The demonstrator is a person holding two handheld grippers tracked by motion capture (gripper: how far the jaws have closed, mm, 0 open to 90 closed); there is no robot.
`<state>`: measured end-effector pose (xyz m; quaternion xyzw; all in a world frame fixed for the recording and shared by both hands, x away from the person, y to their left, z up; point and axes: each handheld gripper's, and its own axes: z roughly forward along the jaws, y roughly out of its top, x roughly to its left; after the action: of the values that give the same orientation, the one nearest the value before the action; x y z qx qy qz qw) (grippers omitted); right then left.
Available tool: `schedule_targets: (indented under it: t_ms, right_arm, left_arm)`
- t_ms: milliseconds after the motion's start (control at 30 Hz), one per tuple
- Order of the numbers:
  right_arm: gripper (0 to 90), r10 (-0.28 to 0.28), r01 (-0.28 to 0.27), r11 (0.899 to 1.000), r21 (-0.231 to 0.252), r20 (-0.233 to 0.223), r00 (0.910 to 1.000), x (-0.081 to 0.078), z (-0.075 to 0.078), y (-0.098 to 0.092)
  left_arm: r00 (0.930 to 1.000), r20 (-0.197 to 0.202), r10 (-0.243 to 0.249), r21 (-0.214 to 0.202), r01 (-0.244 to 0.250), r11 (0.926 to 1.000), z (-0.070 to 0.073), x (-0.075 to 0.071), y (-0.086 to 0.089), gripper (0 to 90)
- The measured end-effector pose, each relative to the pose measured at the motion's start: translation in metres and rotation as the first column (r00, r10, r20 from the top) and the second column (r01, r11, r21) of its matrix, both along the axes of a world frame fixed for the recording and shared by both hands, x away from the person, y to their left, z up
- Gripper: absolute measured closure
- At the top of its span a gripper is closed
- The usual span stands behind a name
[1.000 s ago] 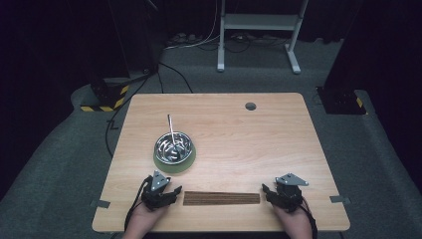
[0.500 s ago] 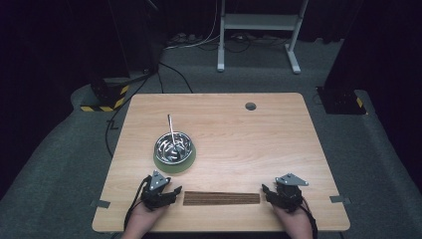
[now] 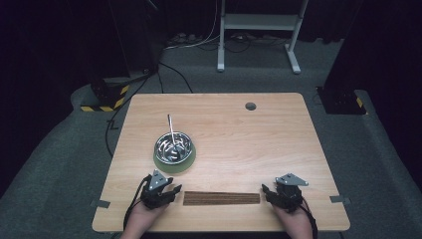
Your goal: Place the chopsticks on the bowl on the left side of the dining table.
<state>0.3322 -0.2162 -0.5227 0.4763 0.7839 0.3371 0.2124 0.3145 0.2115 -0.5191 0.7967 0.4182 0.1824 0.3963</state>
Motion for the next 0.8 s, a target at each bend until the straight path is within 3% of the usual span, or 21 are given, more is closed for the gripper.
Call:
schedule_targets:
  t_ms: [100, 133, 167, 200, 400, 533, 800]
  right_arm:
    - [39.4, 0.000, 0.000, 1.000, 0.000, 0.000, 1.0000, 0.000, 0.000, 0.000]
    - [39.4, 0.000, 0.000, 1.000, 0.000, 0.000, 1.0000, 0.000, 0.000, 0.000]
    - [39.4, 0.000, 0.000, 1.000, 0.000, 0.000, 1.0000, 0.000, 0.000, 0.000]
    - [39.4, 0.000, 0.000, 1.000, 0.000, 0.000, 1.0000, 0.000, 0.000, 0.000]
    - [39.4, 0.001, -0.001, 1.000, 0.000, 0.000, 1.0000, 0.000, 0.000, 0.000]
    - [39.3, 0.005, -0.005, 1.000, 0.001, 0.002, 1.0000, 0.000, 0.000, 0.000]
    - [39.1, 0.007, -0.007, 1.000, 0.002, 0.000, 1.0000, 0.000, 0.000, 0.000]
  left_arm:
    - [0.9995, 0.015, -0.028, -0.010, 0.028, 0.9996, 0.003, -0.001, -0.002, 54.5]
    - [0.9979, 0.019, -0.062, -0.034, 0.062, 0.9975, 0.004, 0.000, -0.004, 54.5]
    - [0.9979, 0.019, -0.062, -0.034, 0.062, 0.9975, 0.004, 0.000, -0.004, 54.9]
    - [0.9975, 0.011, -0.069, -0.065, 0.070, 0.9954, 0.004, 0.001, -0.006, 55.8]
    - [0.9941, 0.020, -0.106, -0.067, 0.107, 0.9920, 0.002, 0.000, -0.014, 57.4]
    - [0.9911, 0.021, -0.132, -0.040, 0.132, 0.9904, -0.001, -0.002, -0.018, 58.4]
    - [0.9922, 0.022, -0.123, -0.029, 0.124, 0.9919, -0.004, -0.001, -0.021, 63.0]
